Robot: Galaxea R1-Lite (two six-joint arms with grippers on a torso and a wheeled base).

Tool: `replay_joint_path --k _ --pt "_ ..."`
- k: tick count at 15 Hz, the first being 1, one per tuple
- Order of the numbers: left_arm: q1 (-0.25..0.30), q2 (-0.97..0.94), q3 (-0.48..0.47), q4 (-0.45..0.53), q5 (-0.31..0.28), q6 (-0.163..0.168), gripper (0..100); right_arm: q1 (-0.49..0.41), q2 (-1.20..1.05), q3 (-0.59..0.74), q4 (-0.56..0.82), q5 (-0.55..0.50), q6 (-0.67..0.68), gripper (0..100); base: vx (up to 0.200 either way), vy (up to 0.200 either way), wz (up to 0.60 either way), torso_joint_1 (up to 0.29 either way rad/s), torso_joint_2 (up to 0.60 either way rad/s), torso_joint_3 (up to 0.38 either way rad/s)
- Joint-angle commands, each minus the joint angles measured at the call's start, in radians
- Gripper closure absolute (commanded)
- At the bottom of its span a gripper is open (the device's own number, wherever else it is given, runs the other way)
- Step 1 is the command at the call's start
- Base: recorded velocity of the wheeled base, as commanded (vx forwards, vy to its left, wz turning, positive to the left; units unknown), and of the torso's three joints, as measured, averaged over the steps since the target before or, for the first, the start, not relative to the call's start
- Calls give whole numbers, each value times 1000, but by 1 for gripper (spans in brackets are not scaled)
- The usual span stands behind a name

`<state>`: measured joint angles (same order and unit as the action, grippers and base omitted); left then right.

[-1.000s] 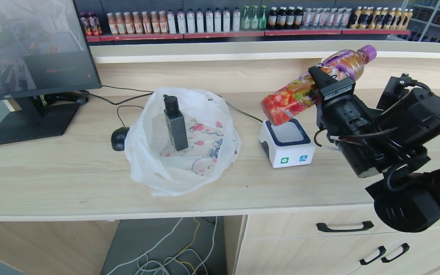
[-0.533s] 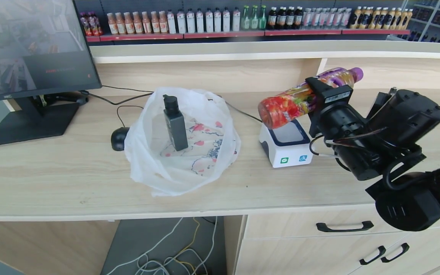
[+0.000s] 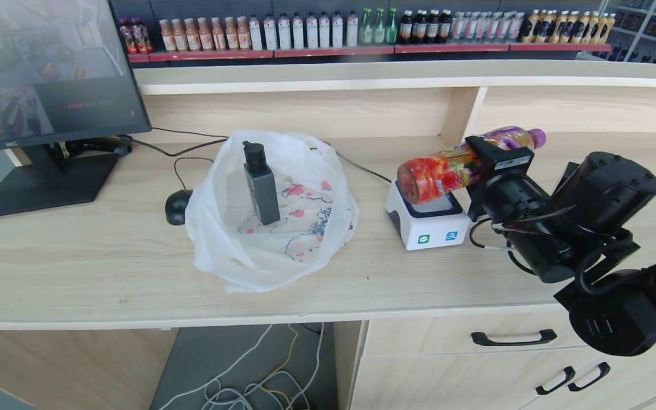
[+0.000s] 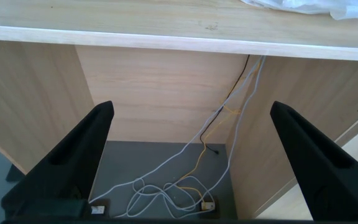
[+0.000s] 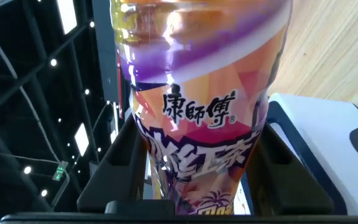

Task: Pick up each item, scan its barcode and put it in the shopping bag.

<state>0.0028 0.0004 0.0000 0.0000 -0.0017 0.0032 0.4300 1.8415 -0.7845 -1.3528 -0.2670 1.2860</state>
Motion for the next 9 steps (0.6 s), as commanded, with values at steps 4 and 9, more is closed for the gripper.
replay_joint_path --k 4,9 --pt "0 0 0 0 0 0 0 -8 -1 17 0 2 7 100 0 0 0 0 0 0" --pt "0 0 0 0 0 0 0 -8 12 2 0 8 7 100 0 0 0 0 0 0"
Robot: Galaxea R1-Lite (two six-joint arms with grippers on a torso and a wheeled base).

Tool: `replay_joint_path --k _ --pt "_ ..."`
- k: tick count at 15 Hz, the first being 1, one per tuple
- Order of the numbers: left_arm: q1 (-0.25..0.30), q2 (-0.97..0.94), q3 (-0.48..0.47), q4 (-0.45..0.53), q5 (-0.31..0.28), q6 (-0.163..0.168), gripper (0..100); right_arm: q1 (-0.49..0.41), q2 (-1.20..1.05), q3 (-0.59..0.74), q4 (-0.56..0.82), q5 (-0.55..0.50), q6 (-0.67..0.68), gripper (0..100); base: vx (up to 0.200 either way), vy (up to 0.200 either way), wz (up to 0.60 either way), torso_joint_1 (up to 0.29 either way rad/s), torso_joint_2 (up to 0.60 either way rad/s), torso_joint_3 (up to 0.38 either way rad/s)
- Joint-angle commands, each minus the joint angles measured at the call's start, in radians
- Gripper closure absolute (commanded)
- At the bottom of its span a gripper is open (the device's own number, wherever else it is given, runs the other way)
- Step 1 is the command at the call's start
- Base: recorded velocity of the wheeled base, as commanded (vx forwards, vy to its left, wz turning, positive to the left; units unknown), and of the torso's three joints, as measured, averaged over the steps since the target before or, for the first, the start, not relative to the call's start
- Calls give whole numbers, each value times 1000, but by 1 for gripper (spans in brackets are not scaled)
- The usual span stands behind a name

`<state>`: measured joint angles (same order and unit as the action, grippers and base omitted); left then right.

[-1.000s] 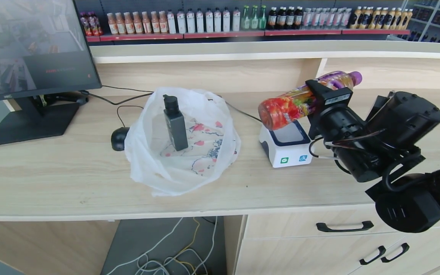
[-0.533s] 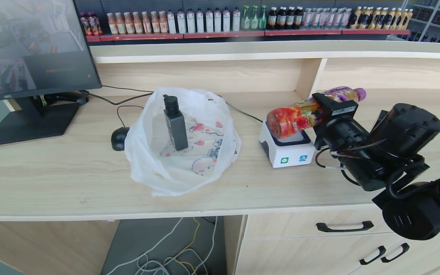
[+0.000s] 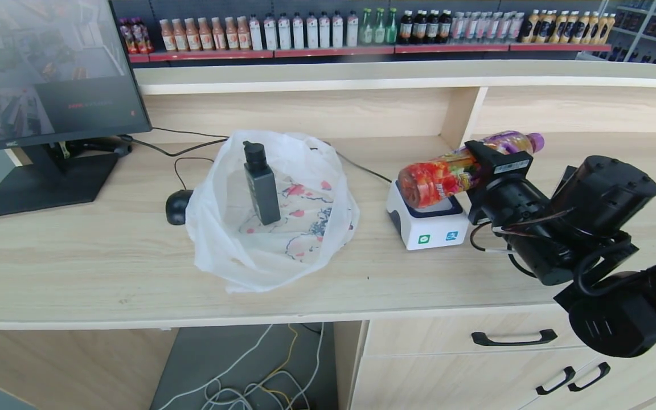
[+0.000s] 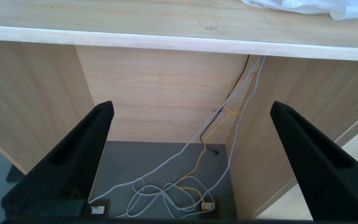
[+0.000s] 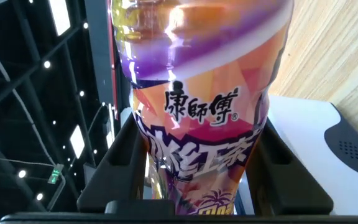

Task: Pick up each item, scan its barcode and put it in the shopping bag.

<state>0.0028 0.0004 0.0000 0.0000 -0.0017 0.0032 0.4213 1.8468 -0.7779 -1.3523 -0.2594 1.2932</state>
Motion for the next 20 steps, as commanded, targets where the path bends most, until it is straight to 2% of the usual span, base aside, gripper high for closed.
replay_joint_path --k 1,17,19,20 --pt "0 0 0 0 0 0 0 1 8 -8 -1 0 0 100 0 0 0 0 0 0" --pt "0 0 0 0 0 0 0 24 0 -11 1 0 -22 100 0 0 0 0 0 0" --pt "0 0 0 0 0 0 0 54 -9 -43 -2 0 -184 100 0 0 0 0 0 0" --pt "0 0 0 0 0 0 0 63 -14 -46 -5 0 -219 100 0 0 0 0 0 0"
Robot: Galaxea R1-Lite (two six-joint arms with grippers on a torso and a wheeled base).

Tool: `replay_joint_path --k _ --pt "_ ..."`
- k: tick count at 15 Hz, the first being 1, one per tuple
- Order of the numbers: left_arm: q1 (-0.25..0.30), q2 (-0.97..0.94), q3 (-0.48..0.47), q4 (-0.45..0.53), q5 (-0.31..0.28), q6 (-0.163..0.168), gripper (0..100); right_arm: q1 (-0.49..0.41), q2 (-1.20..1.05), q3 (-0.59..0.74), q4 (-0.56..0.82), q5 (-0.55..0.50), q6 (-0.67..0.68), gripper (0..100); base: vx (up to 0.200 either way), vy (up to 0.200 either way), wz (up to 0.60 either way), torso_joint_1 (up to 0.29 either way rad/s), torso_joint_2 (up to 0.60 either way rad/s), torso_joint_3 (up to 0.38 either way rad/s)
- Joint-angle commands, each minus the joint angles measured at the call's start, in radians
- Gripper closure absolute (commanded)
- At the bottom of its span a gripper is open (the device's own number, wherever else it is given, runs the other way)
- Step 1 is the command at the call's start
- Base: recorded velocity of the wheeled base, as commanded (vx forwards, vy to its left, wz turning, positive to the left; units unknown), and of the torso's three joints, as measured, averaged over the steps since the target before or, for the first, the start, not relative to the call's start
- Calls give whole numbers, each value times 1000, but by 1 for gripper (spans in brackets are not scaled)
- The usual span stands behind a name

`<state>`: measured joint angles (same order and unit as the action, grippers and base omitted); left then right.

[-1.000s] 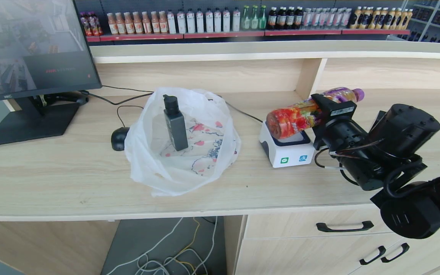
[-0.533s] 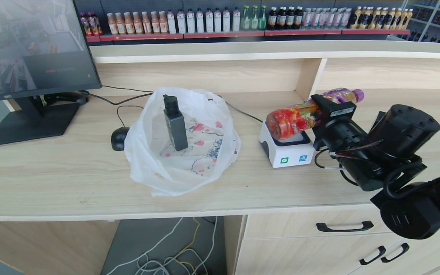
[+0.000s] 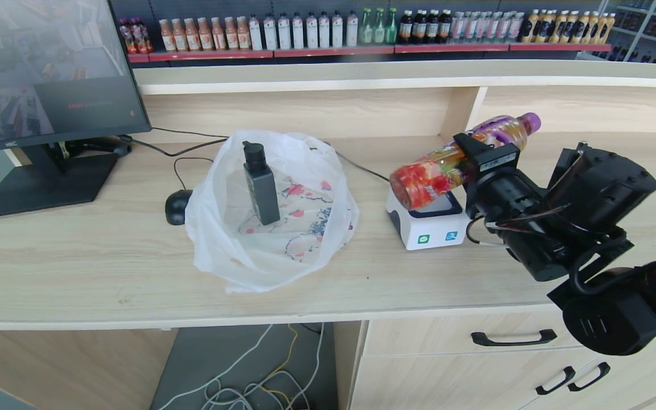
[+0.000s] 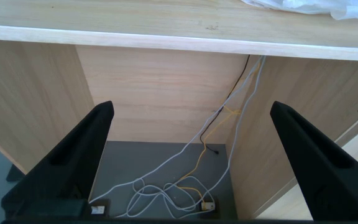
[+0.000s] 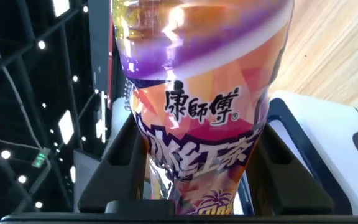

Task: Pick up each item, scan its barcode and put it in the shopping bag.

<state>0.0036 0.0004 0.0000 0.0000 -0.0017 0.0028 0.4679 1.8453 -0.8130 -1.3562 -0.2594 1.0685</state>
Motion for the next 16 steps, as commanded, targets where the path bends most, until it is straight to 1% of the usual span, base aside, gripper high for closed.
replay_joint_path --k 1,2,4,5,7,9,10,12,13,14,15,16 --pt "-1 0 0 0 0 0 0 64 -28 -28 -20 6 -114 100 0 0 0 0 0 0" --pt "-1 0 0 0 0 0 0 84 -40 -37 -15 5 -150 100 0 0 0 0 0 0" --pt "-1 0 0 0 0 0 0 129 -43 -25 -6 0 -308 100 0 0 0 0 0 0" --pt "-1 0 0 0 0 0 0 149 -46 -28 -6 -4 -364 100 0 0 0 0 0 0" --pt "-1 0 0 0 0 0 0 183 -49 -26 -8 -64 -501 100 0 0 0 0 0 0" --pt "-1 0 0 0 0 0 0 187 -51 -23 -18 -103 -622 100 0 0 0 0 0 0" --pt "-1 0 0 0 0 0 0 187 -52 -9 -50 -104 -745 100 0 0 0 0 0 0" --pt "-1 0 0 0 0 0 0 187 -52 5 -110 -100 -912 100 0 0 0 0 0 0" --pt "-1 0 0 0 0 0 0 187 -51 6 -120 -100 -947 100 0 0 0 0 0 0" --pt "-1 0 0 0 0 0 0 187 -47 11 -149 -98 -1015 100 0 0 0 0 0 0" --pt "-1 0 0 0 0 0 0 187 -44 11 -164 -98 -1036 100 0 0 0 0 0 0" --pt "-1 0 0 0 0 10 0 189 -20 25 -215 -84 -1082 100 0 0 0 0 0 0"
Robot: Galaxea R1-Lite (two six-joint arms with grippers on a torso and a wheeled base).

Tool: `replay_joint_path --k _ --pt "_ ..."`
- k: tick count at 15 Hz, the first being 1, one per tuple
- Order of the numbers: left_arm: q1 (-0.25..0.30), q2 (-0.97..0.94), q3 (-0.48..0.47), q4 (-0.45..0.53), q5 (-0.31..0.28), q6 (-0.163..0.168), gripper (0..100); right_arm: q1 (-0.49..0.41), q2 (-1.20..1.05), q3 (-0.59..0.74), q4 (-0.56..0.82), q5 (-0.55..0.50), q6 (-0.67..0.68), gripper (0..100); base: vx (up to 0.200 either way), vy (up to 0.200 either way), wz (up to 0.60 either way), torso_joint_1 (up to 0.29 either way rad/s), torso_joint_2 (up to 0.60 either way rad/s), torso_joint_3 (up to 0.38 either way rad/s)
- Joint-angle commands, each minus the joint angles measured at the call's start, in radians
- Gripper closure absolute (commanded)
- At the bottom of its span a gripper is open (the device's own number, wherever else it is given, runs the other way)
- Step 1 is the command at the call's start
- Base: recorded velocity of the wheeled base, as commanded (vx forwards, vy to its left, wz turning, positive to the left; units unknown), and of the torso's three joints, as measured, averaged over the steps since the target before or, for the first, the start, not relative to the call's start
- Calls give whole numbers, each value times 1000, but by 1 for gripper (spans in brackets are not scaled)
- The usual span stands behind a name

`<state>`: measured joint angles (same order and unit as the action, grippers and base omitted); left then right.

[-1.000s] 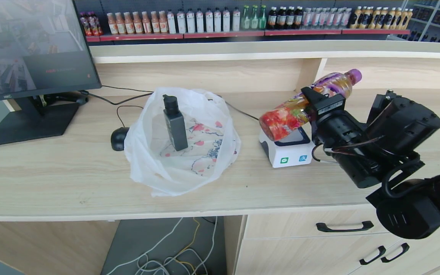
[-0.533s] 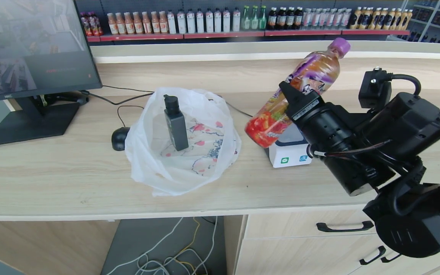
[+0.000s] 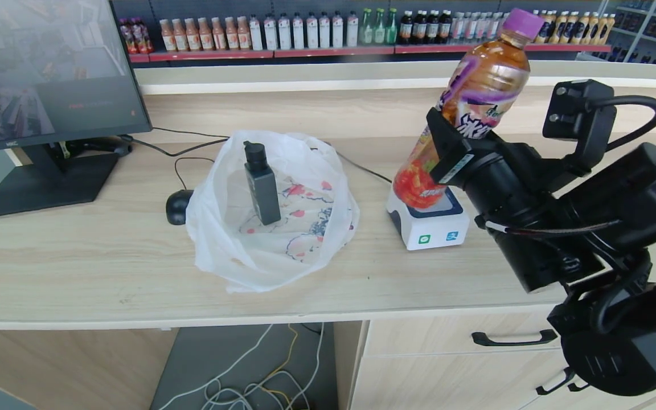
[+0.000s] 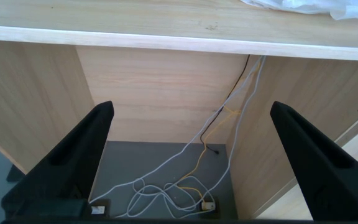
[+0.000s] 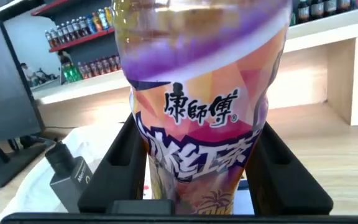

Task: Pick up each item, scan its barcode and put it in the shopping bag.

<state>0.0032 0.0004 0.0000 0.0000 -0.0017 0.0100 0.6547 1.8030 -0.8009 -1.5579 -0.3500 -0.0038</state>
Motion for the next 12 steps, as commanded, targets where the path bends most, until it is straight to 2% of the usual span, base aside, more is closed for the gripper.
replay_joint_path --k 1,2,3,4,10,12 --pt "0 0 0 0 0 2 0 0 27 46 -13 39 -28 100 0 0 0 0 0 0" --pt "0 0 0 0 0 2 0 -6 26 63 -13 71 -48 100 0 0 0 0 0 0" --pt "0 0 0 0 0 2 0 -41 26 57 -13 146 -102 100 0 0 0 0 0 0" --pt "0 0 0 0 -1 2 0 -47 29 51 -13 163 -111 100 0 0 0 0 0 0" --pt "0 0 0 0 0 2 0 -44 53 34 -13 163 -81 100 0 0 0 0 0 0" --pt "0 0 0 0 0 2 0 -44 67 2 -13 161 -79 100 0 200 0 10 15 0"
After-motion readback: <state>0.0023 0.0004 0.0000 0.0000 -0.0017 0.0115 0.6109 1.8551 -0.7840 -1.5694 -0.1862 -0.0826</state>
